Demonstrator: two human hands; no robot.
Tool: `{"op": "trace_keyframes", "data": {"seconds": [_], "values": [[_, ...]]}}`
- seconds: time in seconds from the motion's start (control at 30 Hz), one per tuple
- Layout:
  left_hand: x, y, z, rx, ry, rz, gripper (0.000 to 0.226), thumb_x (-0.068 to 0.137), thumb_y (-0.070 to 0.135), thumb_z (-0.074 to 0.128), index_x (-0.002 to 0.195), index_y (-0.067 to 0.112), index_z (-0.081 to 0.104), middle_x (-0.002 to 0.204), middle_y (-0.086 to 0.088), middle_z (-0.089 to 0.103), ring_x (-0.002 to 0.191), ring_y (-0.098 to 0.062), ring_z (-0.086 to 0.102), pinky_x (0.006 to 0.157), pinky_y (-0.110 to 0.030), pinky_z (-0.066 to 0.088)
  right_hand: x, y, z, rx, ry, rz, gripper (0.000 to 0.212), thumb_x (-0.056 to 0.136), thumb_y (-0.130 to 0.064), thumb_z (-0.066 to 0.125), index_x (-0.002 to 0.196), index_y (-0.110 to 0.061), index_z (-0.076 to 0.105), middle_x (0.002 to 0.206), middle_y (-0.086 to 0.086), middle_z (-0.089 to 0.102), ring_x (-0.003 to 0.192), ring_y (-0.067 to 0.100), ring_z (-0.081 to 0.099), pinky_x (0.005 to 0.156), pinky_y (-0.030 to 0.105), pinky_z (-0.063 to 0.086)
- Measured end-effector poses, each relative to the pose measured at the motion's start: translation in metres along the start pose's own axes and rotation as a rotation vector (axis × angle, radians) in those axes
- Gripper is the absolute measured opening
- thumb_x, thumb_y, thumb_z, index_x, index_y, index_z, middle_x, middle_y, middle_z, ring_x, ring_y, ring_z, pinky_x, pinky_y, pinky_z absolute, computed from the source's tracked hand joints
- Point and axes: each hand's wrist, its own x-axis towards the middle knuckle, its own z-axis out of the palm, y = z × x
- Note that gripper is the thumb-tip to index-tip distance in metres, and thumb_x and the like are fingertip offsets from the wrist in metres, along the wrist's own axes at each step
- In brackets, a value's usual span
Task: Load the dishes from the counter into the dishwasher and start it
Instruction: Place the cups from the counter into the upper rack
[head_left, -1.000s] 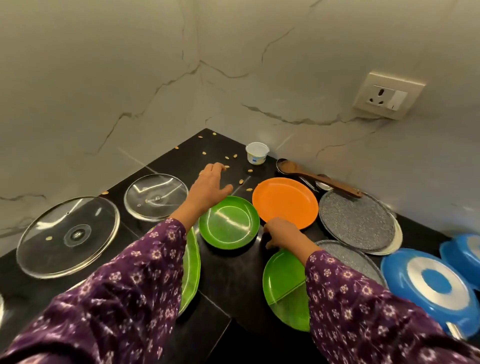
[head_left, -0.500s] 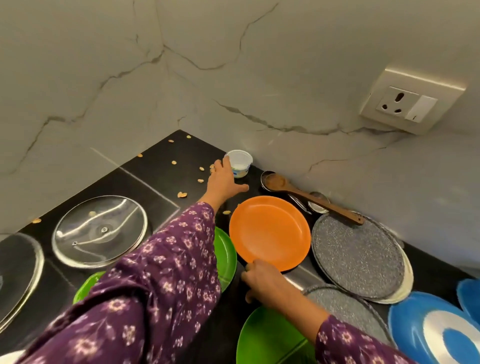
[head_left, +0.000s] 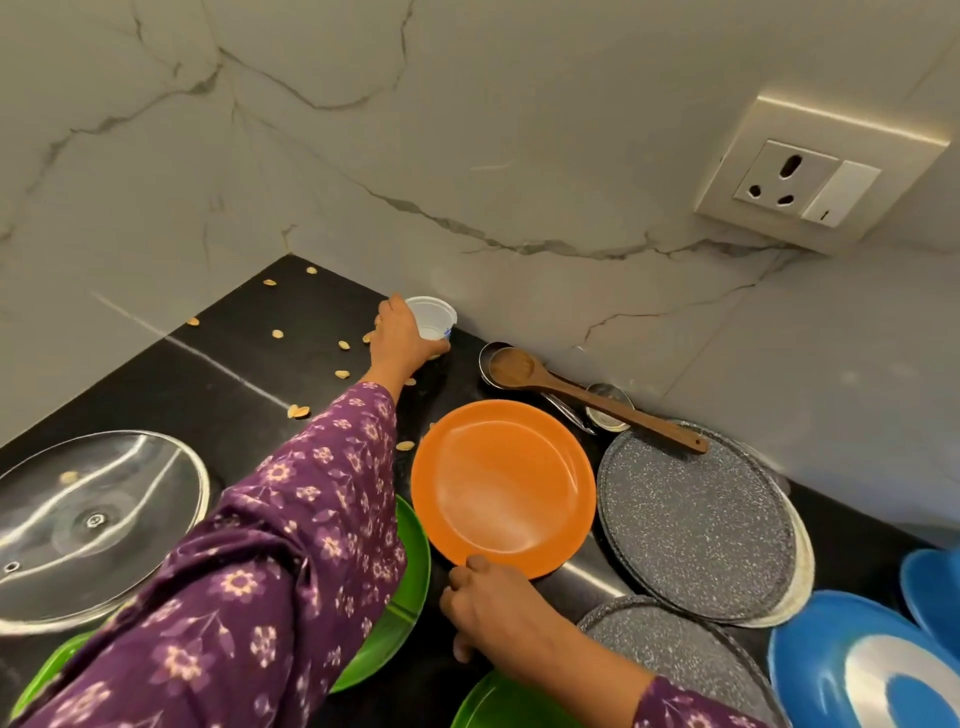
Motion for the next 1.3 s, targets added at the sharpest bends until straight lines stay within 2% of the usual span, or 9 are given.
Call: {"op": "trace_keyframes", "data": {"seconds": [0.17,0.3,0.67,0.73,0.83,0.9,1.03,1.17,1.3], "values": [[-0.018,0.002,-0.011,-0.056,0.016,0.075,0.096,0.065,0.035,0.084,0.138,0.004,0.030,0.134,-0.015,0.038,0.121,-0.032,0.044,0.096,-0.041,0.043,0.001,-0.004,0.004,-0.003,-0.020,0.077,0.034,0.079,-0.021,0.068,0.105,0.000,0.061,0.108,0.018,0.054,0.099,0.035,0.046,0.048,0.028,0.017],[-0.056,0.002,-0.034,-0.098,0.014,0.184,0.100,0.064,0.034,0.085,0.141,0.004,0.028,0.135,-0.014,0.037,0.120,-0.030,0.044,0.097,-0.041,0.044,-0.003,-0.010,0.008,-0.078,0.017,0.123,0.034,0.080,-0.023,0.067,0.105,-0.001,0.062,0.109,0.016,0.057,0.100,0.033,0.049,0.062,0.036,0.035],[-0.239,0.000,-0.122,-0.251,0.070,0.265,0.102,0.065,0.032,0.085,0.144,0.004,0.028,0.141,-0.014,0.037,0.128,-0.027,0.039,0.096,-0.029,0.034,-0.025,-0.048,-0.006,-0.047,-0.004,0.343,0.031,0.084,-0.016,0.064,0.113,-0.004,0.062,0.115,0.013,0.060,0.108,0.031,0.057,0.071,0.033,0.045],[-0.274,-0.004,-0.134,-0.245,0.051,0.300,0.103,0.064,0.035,0.086,0.144,0.006,0.028,0.143,-0.011,0.037,0.129,-0.025,0.039,0.098,-0.031,0.036,-0.041,-0.070,-0.007,0.179,0.148,0.376,0.034,0.087,-0.018,0.063,0.119,-0.009,0.061,0.119,0.011,0.062,0.108,0.028,0.059,0.080,0.033,0.047],[-0.325,-0.004,-0.142,-0.252,-0.007,0.355,0.104,0.063,0.036,0.086,0.144,0.007,0.028,0.142,-0.010,0.038,0.128,-0.023,0.040,0.102,-0.034,0.038,-0.081,-0.098,-0.002,0.773,0.781,0.444,0.023,0.087,-0.018,0.065,0.107,-0.006,0.069,0.101,0.010,0.071,0.090,0.018,0.065,0.083,0.032,0.050],[-0.358,0.001,-0.141,-0.264,-0.053,0.418,0.102,0.062,0.035,0.087,0.142,0.007,0.031,0.139,-0.008,0.041,0.127,-0.021,0.041,0.102,-0.030,0.037,-0.110,-0.112,0.002,1.251,1.020,0.509,0.022,0.093,-0.019,0.059,0.104,-0.002,0.066,0.091,0.014,0.068,0.080,0.019,0.064,0.077,0.036,0.056],[-0.415,0.023,-0.121,-0.348,-0.208,0.505,0.099,0.059,0.035,0.090,0.138,0.007,0.037,0.134,-0.007,0.048,0.122,-0.021,0.047,0.100,-0.033,0.041,-0.180,-0.136,0.018,2.051,1.052,0.614,0.033,0.097,-0.037,0.046,0.097,-0.006,0.058,0.090,0.013,0.064,0.079,0.022,0.064,0.068,0.031,0.058],[-0.479,0.053,-0.083,-0.446,-0.412,0.554,0.093,0.052,0.051,0.082,0.129,0.024,0.039,0.125,0.003,0.051,0.113,-0.013,0.052,0.092,-0.030,0.047,-0.259,-0.161,0.055,2.268,1.183,0.558,0.052,0.090,-0.058,0.044,0.101,-0.008,0.056,0.097,0.012,0.063,0.087,0.025,0.064,0.079,0.041,0.056],[-0.555,0.092,-0.043,-0.479,-0.640,0.693,0.086,0.056,0.031,0.090,0.127,0.025,0.041,0.118,0.011,0.054,0.109,-0.005,0.055,0.088,-0.019,0.046,-0.339,-0.188,0.103,2.389,1.248,0.420,0.080,0.076,-0.071,0.045,0.124,-0.008,0.055,0.110,0.016,0.065,0.088,0.033,0.067,0.079,0.048,0.056]]}}
